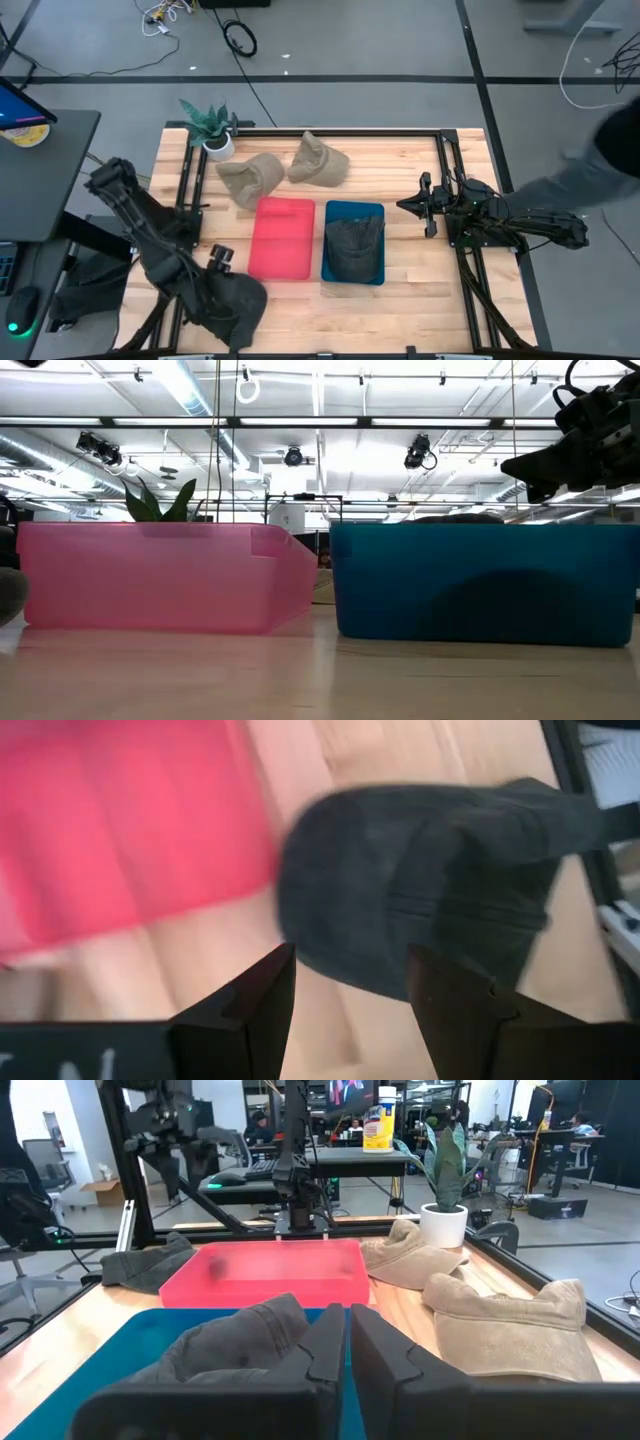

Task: Pick & Place hat
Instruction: Put the black cap into the blue bin

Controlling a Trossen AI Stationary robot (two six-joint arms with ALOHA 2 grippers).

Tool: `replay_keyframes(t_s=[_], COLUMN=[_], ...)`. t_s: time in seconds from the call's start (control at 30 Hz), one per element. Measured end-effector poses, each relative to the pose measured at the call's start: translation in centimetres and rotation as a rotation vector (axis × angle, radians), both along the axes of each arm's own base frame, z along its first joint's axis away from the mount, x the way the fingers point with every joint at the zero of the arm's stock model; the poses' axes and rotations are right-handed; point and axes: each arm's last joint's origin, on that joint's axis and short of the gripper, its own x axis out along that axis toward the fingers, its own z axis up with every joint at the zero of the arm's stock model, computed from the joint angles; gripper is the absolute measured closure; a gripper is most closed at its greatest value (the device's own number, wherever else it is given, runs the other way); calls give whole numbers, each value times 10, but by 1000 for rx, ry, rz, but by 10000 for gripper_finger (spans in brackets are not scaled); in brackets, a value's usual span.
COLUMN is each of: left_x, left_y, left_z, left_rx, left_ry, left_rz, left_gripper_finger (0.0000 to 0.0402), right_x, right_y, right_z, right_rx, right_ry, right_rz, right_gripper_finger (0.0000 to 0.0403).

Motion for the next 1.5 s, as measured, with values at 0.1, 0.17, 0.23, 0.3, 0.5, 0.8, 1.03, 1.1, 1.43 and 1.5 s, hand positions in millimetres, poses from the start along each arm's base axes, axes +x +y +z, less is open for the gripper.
replay_keyframes(t_s=[0.1,0.17,0.23,0.3,0.5,0.8,1.03,1.1,1.43,1.5], left_x=[-5,-8,-10,-9,-1,-4,-8,-8,-8,-8], left_y=[-10,-17,-23,-28,-42,-51,-45,-42,-36,-38], left_z=[-7,-12,-18,-23,-40,-61,-86,-96,-110,-108], left_rx=[-20,-23,-14,-8,6,-33,-37,-43,-87,-113], left_ry=[52,86,106,110,97,55,19,9,-6,2], left_rz=[18,14,15,10,37,103,158,166,149,141], left_gripper_finger=[209,209,209,209,209,209,209,209,328,378], right_x=[0,0,0,0,0,0,0,0,0,0], right_y=[0,0,0,0,0,0,0,0,0,0], right_z=[0,0,0,0,0,0,0,0,0,0], right_rx=[0,0,0,0,0,0,0,0,0,0], right_ry=[0,0,0,0,0,0,0,0,0,0], right_rz=[0,0,0,0,0,0,0,0,0,0], right_gripper_finger=[376,376,376,376,376,376,376,376,376,376])
